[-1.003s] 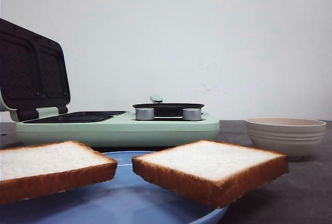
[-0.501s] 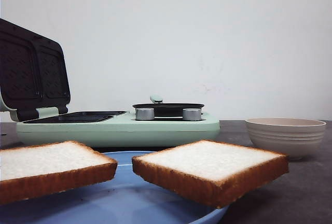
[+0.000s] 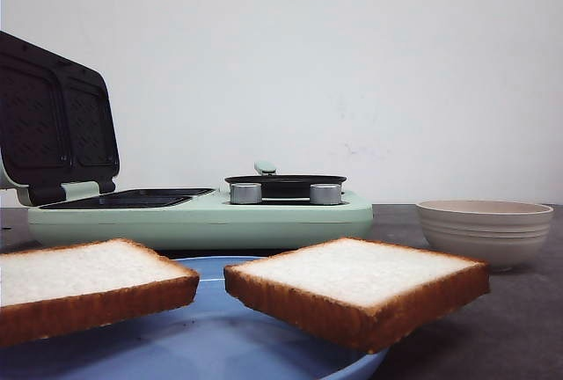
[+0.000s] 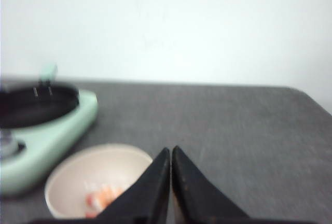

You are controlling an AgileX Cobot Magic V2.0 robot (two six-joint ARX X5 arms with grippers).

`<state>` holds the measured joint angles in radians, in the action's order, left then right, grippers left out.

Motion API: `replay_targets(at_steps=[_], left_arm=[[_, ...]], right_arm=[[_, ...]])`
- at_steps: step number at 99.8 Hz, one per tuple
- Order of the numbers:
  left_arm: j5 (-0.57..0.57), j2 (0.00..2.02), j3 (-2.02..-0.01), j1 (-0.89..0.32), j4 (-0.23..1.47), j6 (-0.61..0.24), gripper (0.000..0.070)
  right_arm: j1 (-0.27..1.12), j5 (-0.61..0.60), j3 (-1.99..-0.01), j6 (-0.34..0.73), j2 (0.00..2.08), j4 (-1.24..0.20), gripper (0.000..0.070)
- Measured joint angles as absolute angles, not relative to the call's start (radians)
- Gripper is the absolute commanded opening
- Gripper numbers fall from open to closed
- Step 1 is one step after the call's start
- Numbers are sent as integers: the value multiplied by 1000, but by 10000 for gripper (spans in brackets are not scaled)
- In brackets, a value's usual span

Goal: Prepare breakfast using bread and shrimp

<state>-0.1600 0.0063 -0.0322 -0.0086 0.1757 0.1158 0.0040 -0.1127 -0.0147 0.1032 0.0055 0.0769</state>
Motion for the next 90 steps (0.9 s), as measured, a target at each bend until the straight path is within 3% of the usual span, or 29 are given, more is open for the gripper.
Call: replay_targets(at_steps=[11,36,46,55,65,75,90], left_arm=[[-122,6,-32,-9,173,24,16],[-83,6,-33,-9,66,-386,12],[-18,6,-36,-9,1,-488,13],[32,10,-79,-9,-11,-522,14],[31,72,-206,-9,127,-521,14],[49,203,-341,-9,245,-467,14],[113,421,-582,-33,253,-357,15]], right_arm=[[4,-113,-15,188,6,128,0],[4,-113,-15,497,6,162,0],[4,-113,-25,620,6,145,0],[4,-122,-82,652,14,97,0],[3,-129,-203,622,58,41,0],[3,-130,-337,541,154,-16,0],[3,-131,-502,400,327,-46,0]])
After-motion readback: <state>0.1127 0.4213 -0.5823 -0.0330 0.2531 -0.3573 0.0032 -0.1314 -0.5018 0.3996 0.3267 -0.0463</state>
